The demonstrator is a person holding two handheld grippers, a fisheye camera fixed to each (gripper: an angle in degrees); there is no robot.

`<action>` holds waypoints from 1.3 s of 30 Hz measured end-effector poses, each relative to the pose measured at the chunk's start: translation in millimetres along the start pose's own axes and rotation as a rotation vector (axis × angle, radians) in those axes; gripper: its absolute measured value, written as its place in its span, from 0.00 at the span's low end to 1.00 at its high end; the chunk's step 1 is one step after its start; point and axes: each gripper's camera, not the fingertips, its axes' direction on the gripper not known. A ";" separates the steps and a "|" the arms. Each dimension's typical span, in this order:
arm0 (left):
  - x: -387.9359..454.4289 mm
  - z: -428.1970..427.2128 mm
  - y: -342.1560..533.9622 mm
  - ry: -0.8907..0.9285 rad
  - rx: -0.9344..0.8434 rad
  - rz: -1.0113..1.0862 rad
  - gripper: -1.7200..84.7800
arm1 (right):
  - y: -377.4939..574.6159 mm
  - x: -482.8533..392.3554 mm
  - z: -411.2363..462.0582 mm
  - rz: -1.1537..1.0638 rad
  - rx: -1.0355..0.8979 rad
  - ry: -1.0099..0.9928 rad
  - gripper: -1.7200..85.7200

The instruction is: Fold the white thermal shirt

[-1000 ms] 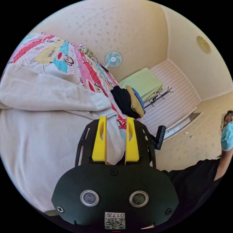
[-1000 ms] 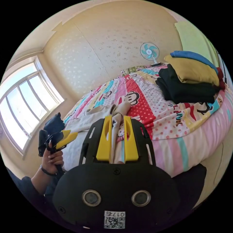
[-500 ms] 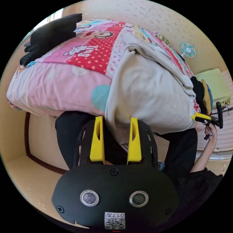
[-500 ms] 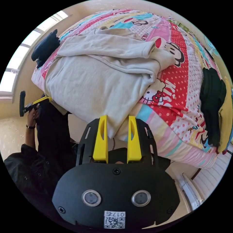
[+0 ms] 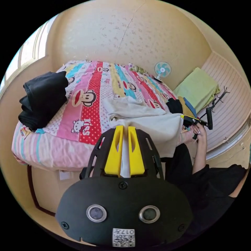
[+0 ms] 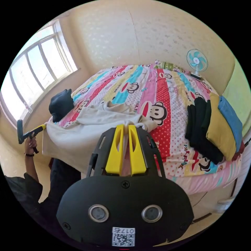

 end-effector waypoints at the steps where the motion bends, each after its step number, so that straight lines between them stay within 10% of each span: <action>1: -19.3 11.4 -4.6 0.033 0.030 -0.055 0.08 | -5.9 16.4 13.2 0.077 -0.023 -0.043 0.08; 19: -93.0 87.9 104.8 -0.047 -0.248 -0.098 0.15 | 208.9 43.2 122.6 -0.039 -0.541 -0.155 0.08; 23: -85.4 79.6 93.4 -0.102 -0.370 0.091 0.09 | 196.2 54.8 58.6 -0.281 -0.400 -0.557 0.07; 28: -80.4 -7.4 92.8 0.622 -0.464 0.302 0.06 | 194.4 96.7 -57.2 -0.510 -0.143 -1.179 0.06; 33: -83.5 -103.3 92.0 0.776 -0.206 0.466 0.06 | 182.4 119.9 -102.8 -0.636 -0.007 -0.986 0.05; 39: -163.2 -70.5 -33.3 0.631 0.039 0.125 0.07 | 22.5 185.2 -12.2 -0.173 0.020 -0.739 0.06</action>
